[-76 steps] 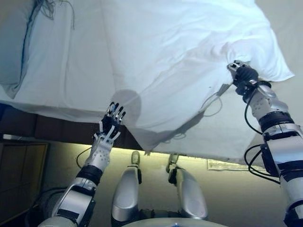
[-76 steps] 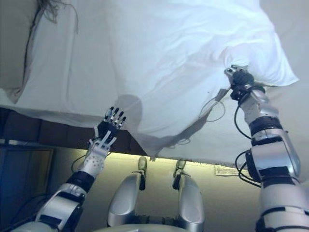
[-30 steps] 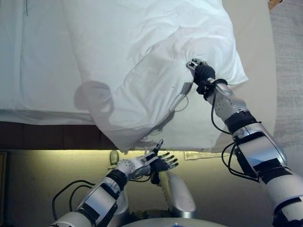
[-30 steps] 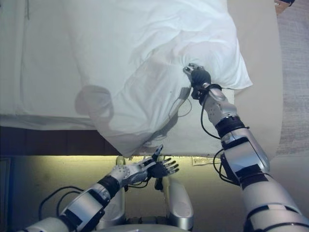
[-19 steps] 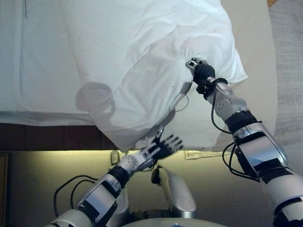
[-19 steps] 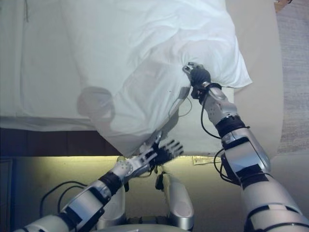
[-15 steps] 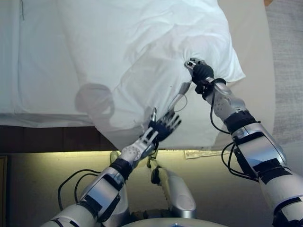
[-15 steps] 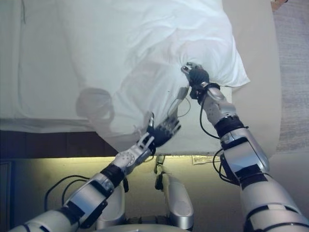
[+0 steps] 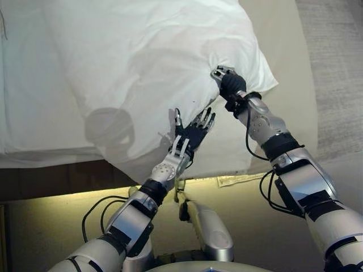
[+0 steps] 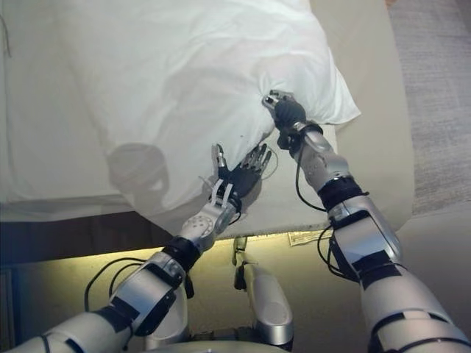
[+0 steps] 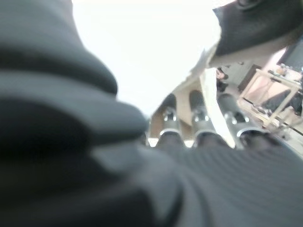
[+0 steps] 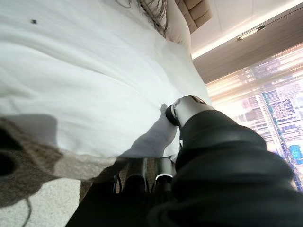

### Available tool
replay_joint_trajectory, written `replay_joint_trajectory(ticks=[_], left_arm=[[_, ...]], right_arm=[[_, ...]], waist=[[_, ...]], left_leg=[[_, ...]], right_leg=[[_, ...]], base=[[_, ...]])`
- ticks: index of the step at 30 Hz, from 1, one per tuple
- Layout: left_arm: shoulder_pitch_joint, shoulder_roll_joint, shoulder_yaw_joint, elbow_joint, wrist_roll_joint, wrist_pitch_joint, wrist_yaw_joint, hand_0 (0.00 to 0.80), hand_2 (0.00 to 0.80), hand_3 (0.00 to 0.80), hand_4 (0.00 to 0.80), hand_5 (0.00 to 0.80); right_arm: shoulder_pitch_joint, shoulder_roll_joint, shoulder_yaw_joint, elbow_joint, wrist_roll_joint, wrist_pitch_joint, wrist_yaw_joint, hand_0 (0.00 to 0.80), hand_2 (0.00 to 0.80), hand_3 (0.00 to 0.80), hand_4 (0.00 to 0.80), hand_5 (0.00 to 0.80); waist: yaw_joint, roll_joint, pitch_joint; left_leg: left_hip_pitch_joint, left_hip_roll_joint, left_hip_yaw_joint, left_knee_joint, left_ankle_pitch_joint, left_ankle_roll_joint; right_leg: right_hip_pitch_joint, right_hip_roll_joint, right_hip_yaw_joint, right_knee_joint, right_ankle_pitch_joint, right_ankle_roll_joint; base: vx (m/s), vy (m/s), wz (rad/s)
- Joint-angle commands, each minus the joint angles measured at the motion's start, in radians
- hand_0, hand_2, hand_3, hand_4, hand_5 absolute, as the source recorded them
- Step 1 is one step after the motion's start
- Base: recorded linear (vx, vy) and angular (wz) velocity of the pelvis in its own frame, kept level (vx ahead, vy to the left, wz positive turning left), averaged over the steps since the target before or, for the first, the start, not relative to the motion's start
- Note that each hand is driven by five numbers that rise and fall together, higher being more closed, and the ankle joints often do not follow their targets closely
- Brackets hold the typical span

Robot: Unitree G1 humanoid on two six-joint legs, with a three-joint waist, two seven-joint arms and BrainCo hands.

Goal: Make the bed neatly

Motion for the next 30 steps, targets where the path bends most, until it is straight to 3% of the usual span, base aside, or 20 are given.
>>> replay_joint_trajectory(ticks=[1, 6, 8, 11, 12, 19, 21, 24, 25, 26, 27, 28, 30], left_arm=[[-0.117, -0.088, 0.009, 0.007, -0.024, 0.014, -0.042, 0.0, 0.0, 0.0, 0.0, 0.0], [-0.127, -0.104, 0.016, 0.022, -0.024, -0.014, -0.058, 0.0, 0.0, 0.0, 0.0, 0.0], [-0.127, -0.101, 0.022, 0.018, -0.024, -0.029, -0.061, 0.0, 0.0, 0.0, 0.0, 0.0], [-0.127, -0.109, 0.038, 0.003, -0.024, -0.103, -0.036, 0.0, 0.0, 0.0, 0.0, 0.0], [-0.126, -0.108, 0.044, -0.001, -0.024, -0.128, -0.031, 0.0, 0.0, 0.0, 0.0, 0.0], [-0.12, -0.079, 0.086, 0.002, -0.024, -0.214, 0.008, 0.0, 0.0, 0.0, 0.0, 0.0], [-0.114, -0.073, 0.092, 0.01, -0.024, -0.215, 0.005, 0.166, 0.166, 0.166, 0.166, 0.166], [-0.105, -0.062, 0.103, 0.009, -0.024, -0.221, 0.015, 0.292, 0.292, 0.292, 0.292, 0.292], [-0.099, -0.06, 0.105, 0.007, -0.024, -0.228, 0.02, 0.405, 0.405, 0.405, 0.405, 0.405], [-0.097, -0.058, 0.108, 0.007, -0.024, -0.233, 0.025, 0.467, 0.467, 0.467, 0.467, 0.467], [-0.094, -0.052, 0.111, 0.012, -0.024, -0.243, 0.039, 0.725, 0.725, 0.725, 0.725, 0.725], [-0.092, -0.048, 0.116, 0.015, -0.024, -0.247, 0.047, 0.8, 0.8, 0.8, 0.8, 0.8], [-0.087, -0.038, 0.125, 0.022, -0.024, -0.245, 0.051, 0.8, 0.8, 0.8, 0.8, 0.8]], right_arm=[[-0.05, -0.02, -0.005, -0.13, 0.055, -0.052, 0.038, 0.8, 0.8, 0.8, 0.8, 0.8], [-0.049, -0.015, 0.006, -0.142, 0.061, -0.052, 0.04, 0.8, 0.8, 0.8, 0.8, 0.8], [-0.042, -0.016, 0.004, -0.143, 0.056, -0.054, 0.042, 0.8, 0.8, 0.8, 0.8, 0.8], [-0.037, -0.016, -0.003, -0.141, 0.048, -0.057, 0.037, 0.8, 0.8, 0.8, 0.8, 0.8], [-0.036, -0.019, -0.006, -0.141, 0.044, -0.055, 0.037, 0.8, 0.8, 0.8, 0.8, 0.8], [-0.03, -0.033, -0.01, -0.139, 0.038, -0.051, 0.026, 0.8, 0.8, 0.8, 0.8, 0.8], [-0.026, -0.036, -0.013, -0.137, 0.035, -0.05, 0.028, 0.8, 0.8, 0.8, 0.8, 0.8], [-0.019, -0.042, -0.017, -0.134, 0.032, -0.053, 0.027, 0.8, 0.8, 0.8, 0.8, 0.8], [-0.017, -0.044, -0.019, -0.133, 0.03, -0.053, 0.027, 0.8, 0.8, 0.8, 0.8, 0.8], [-0.015, -0.044, -0.022, -0.131, 0.028, -0.054, 0.028, 0.8, 0.8, 0.8, 0.8, 0.8], [-0.013, -0.045, -0.026, -0.128, 0.025, -0.055, 0.029, 0.8, 0.8, 0.8, 0.8, 0.8], [-0.011, -0.042, -0.029, -0.125, 0.02, -0.057, 0.029, 0.8, 0.8, 0.8, 0.8, 0.8], [-0.009, -0.043, -0.031, -0.123, 0.017, -0.056, 0.03, 0.8, 0.8, 0.8, 0.8, 0.8]], waist=[[-0.008, -0.021, -0.058], [-0.015, -0.025, -0.06], [-0.016, -0.021, -0.063], [-0.016, -0.018, -0.062], [-0.016, -0.02, -0.057], [-0.005, -0.006, -0.05], [-0.001, -0.002, -0.048], [0.008, 0.006, -0.046], [0.012, 0.009, -0.045], [0.014, 0.01, -0.045], [0.019, 0.011, -0.044], [0.023, 0.013, -0.043], [0.028, 0.015, -0.043]], left_leg=[[-0.022, 0.059, 0.0, -0.027, 0.025, -0.018], [-0.021, 0.066, 0.007, -0.02, 0.021, -0.019], [-0.009, 0.07, -0.002, -0.017, -0.008, -0.026], [-0.007, 0.071, -0.002, -0.016, -0.009, -0.028], [-0.017, 0.067, 0.007, -0.016, 0.017, -0.022], [-0.025, 0.059, -0.008, -0.013, 0.023, -0.024], [-0.025, 0.055, -0.014, -0.015, 0.025, -0.024], [-0.025, 0.05, -0.022, -0.015, 0.027, -0.025], [-0.027, 0.047, -0.025, -0.013, 0.027, -0.024], [-0.027, 0.046, -0.028, -0.012, 0.027, -0.024], [-0.028, 0.042, -0.034, -0.01, 0.027, -0.023], [-0.029, 0.04, -0.038, -0.008, 0.026, -0.023], [-0.028, 0.037, -0.043, -0.008, 0.026, -0.022]], right_leg=[[0.029, -0.03, 0.001, 0.064, -0.098, 0.098], [0.03, -0.029, 0.003, 0.066, -0.1, 0.097], [0.041, -0.023, 0.01, 0.068, -0.122, 0.105], [0.046, -0.025, 0.008, 0.067, -0.125, 0.105], [0.037, -0.03, 0.0, 0.066, -0.105, 0.097], [0.036, -0.039, -0.014, 0.073, -0.112, 0.096], [0.039, -0.043, -0.019, 0.073, -0.113, 0.096], [0.041, -0.049, -0.03, 0.074, -0.115, 0.096], [0.042, -0.051, -0.034, 0.075, -0.117, 0.095], [0.043, -0.052, -0.036, 0.076, -0.117, 0.095], [0.044, -0.054, -0.04, 0.077, -0.117, 0.096], [0.046, -0.056, -0.044, 0.078, -0.118, 0.097], [0.048, -0.059, -0.05, 0.079, -0.119, 0.098]], base=[[0.0, -0.017, -0.04], [0.023, -0.006, -0.02], [0.104, -0.003, -0.03], [-0.019, 0.002, -0.05], [-0.078, 0.004, -0.02], [-0.012, 0.002, 0.0], [0.0, 0.0, 0.0], [0.005, 0.016, 0.02], [0.0, 0.0, 0.0], [0.008, 0.015, 0.04], [0.012, 0.007, 0.05], [0.012, 0.007, 0.08], [0.008, 0.009, 0.14]])
